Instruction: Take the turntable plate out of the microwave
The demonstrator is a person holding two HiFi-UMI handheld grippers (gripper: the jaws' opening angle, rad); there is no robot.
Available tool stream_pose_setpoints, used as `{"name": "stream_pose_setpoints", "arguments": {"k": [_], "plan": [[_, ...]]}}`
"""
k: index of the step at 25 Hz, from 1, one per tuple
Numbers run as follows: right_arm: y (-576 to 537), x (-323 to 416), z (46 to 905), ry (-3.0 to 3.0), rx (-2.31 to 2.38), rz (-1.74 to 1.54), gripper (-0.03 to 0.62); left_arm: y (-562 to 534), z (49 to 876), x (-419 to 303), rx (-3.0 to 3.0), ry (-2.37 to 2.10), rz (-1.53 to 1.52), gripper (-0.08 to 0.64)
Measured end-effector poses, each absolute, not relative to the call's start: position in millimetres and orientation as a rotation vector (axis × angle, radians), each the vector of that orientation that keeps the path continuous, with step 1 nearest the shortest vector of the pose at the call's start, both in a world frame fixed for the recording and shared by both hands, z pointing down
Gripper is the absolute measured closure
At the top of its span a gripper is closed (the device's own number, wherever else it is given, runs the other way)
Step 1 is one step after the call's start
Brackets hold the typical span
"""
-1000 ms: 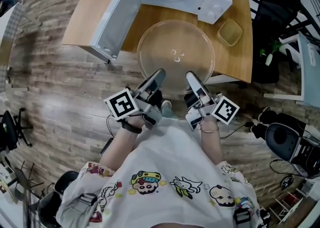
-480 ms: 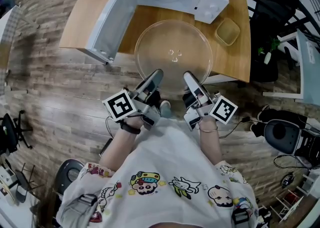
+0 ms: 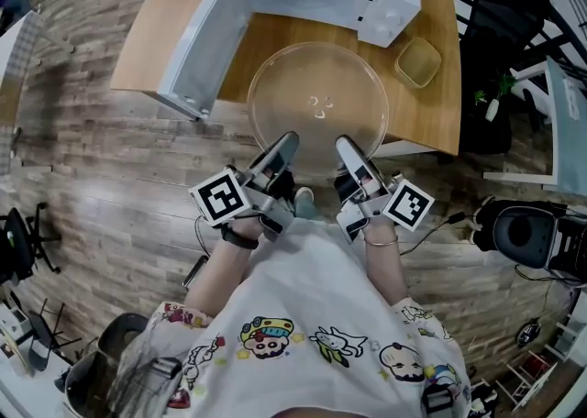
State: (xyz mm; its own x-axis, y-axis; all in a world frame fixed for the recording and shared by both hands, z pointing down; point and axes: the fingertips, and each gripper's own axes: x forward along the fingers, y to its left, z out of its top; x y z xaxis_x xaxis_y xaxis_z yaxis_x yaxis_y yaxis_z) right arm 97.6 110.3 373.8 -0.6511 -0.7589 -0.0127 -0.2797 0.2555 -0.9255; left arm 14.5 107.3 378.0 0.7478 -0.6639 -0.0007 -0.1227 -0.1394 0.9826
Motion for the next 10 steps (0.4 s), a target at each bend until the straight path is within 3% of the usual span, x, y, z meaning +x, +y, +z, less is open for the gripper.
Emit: {"name": "stream_pose_setpoints", "arguments": {"k": [10], "plan": [[112.1,103.2,375.2,2.064,-0.945,-1.397,0.505,108.2,377.5,19.7,1.679,-0.640,-0.521,0.512]]}}
